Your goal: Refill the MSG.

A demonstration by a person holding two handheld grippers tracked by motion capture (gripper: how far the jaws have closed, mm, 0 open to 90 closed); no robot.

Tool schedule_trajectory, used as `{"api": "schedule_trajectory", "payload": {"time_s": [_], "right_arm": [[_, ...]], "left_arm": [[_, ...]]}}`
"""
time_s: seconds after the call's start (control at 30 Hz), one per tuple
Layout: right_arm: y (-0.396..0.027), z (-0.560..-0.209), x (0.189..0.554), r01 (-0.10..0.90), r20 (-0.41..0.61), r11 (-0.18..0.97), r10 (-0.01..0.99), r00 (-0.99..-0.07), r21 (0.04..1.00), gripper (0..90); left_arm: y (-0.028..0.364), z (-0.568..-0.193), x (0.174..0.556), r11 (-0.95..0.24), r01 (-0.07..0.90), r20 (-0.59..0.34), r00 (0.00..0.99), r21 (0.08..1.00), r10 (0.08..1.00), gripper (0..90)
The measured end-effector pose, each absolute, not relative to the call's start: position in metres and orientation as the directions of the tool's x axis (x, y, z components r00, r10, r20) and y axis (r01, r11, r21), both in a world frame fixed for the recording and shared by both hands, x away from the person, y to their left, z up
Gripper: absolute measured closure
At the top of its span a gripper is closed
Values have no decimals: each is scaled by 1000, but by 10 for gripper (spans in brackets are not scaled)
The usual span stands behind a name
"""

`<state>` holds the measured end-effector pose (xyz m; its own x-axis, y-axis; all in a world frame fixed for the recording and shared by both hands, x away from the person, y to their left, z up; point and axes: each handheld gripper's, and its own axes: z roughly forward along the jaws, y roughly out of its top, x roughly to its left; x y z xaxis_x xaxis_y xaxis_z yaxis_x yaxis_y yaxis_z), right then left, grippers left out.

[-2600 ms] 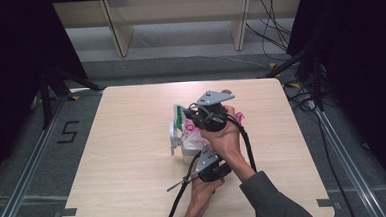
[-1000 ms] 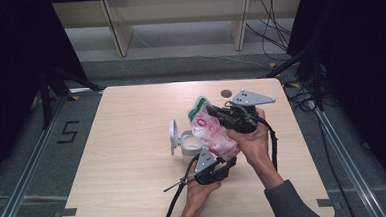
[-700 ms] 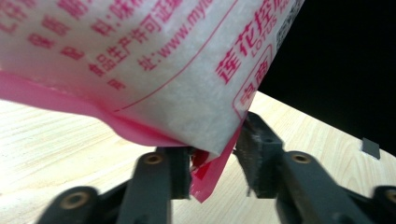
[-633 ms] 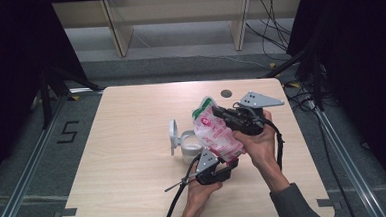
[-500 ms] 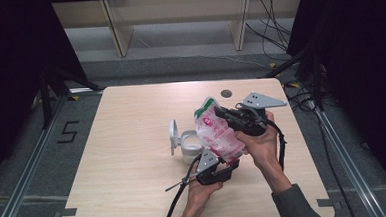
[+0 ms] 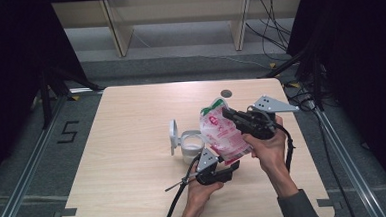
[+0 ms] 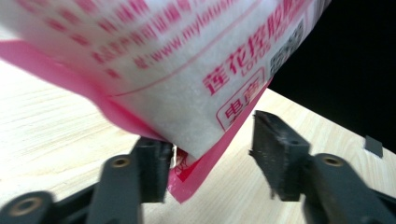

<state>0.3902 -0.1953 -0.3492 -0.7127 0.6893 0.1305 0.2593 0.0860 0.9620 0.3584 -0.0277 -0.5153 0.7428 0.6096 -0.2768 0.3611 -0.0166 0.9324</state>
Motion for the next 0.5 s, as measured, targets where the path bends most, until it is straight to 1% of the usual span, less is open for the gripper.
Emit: {"api": "schedule_trajectory", "payload": {"time_s": [0.03, 0.1, 0.2, 0.3, 0.37, 0.4, 0.5], "right_arm": [[-197, -350, 389, 261, 130, 82, 702, -700, 962, 900], [-200, -353, 388, 273, 152, 61, 706, -692, 960, 900], [-205, -358, 389, 268, 147, 60, 712, -686, 962, 900], [-210, -365, 388, 285, 162, 50, 723, -672, 957, 900], [-213, -370, 390, 280, 154, 56, 722, -674, 958, 900], [-214, -372, 389, 292, 166, 48, 730, -663, 955, 900], [-219, -380, 390, 282, 175, 29, 724, -667, 959, 900]], "left_arm": [[-28, -515, 358, -14, 359, -278, 745, 933, 606, 443], [-26, -514, 357, -23, 369, -274, 728, 929, 628, 424], [-26, -514, 355, -26, 358, -262, 728, 933, 633, 399], [-25, -514, 352, -45, 370, -258, 724, 928, 640, 367], [-23, -512, 348, -63, 358, -232, 717, 931, 657, 363], [-21, -511, 347, -70, 350, -225, 728, 934, 648, 365], [-18, -508, 342, -63, 350, -228, 725, 935, 650, 364]]}}
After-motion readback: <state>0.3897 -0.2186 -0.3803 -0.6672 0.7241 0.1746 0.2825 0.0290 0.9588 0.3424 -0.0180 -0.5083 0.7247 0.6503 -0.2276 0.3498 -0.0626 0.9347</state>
